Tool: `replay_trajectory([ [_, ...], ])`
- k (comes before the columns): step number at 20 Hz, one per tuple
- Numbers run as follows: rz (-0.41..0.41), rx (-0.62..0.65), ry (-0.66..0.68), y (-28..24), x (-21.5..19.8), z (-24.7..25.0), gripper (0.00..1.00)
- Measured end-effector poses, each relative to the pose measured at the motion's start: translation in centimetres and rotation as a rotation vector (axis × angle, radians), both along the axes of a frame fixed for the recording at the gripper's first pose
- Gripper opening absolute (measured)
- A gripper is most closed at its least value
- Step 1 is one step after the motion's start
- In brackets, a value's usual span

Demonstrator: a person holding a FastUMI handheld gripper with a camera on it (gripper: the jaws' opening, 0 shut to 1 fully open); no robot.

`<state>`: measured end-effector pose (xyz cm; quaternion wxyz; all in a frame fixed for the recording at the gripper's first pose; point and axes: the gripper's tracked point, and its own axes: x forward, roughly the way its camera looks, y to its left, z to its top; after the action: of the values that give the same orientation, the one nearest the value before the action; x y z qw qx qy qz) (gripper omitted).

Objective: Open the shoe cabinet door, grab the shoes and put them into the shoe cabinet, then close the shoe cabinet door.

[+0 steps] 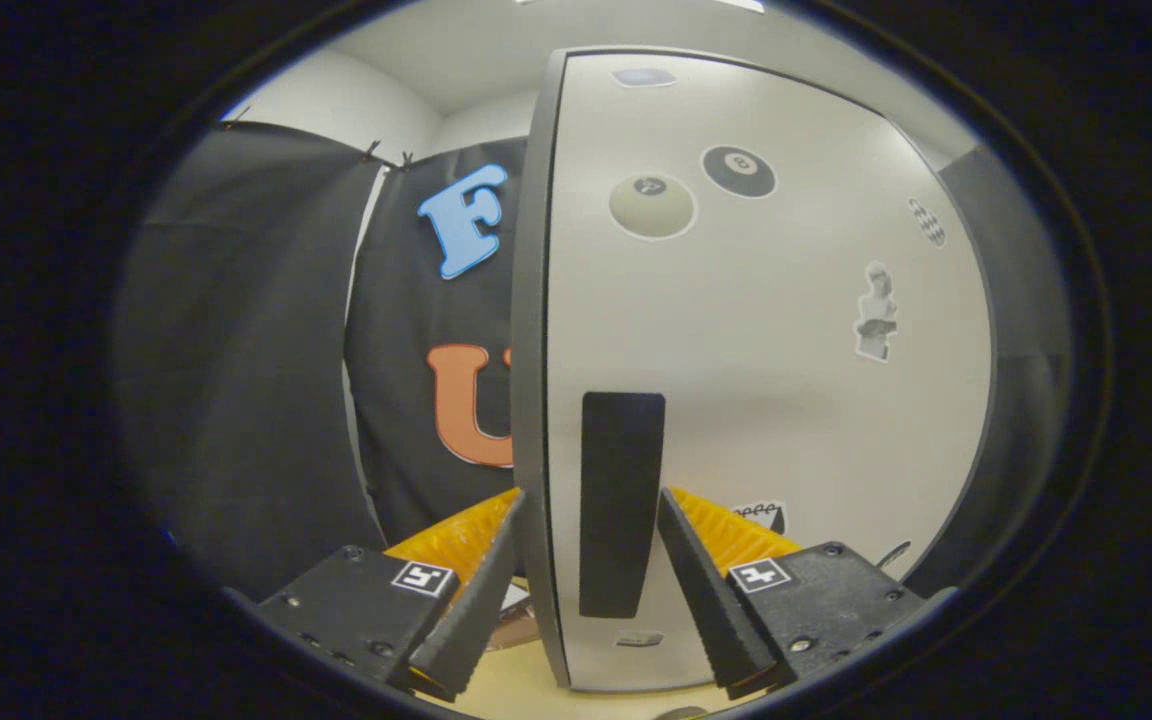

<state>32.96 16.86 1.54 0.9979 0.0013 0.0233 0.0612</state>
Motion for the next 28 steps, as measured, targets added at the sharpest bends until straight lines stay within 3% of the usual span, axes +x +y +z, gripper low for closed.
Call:
replay_trajectory([
  [1,-0.021,0.003,-0.008,-0.3,0.2,0.0,0.79],
  [2,-0.043,-0.002,0.001,-0.9,0.2,-0.3,0.59],
  [4,-0.035,-0.007,0.006,-1.0,0.0,-0.5,0.37],
  [9,0.019,-0.024,0.01,-1.2,-1.7,-0.6,0.33],
  [17,0.105,-0.067,0.046,-2.7,-7.9,-1.0,0.32],
  [28,0.173,-0.036,0.087,-8.6,-17.8,-0.5,0.29],
])
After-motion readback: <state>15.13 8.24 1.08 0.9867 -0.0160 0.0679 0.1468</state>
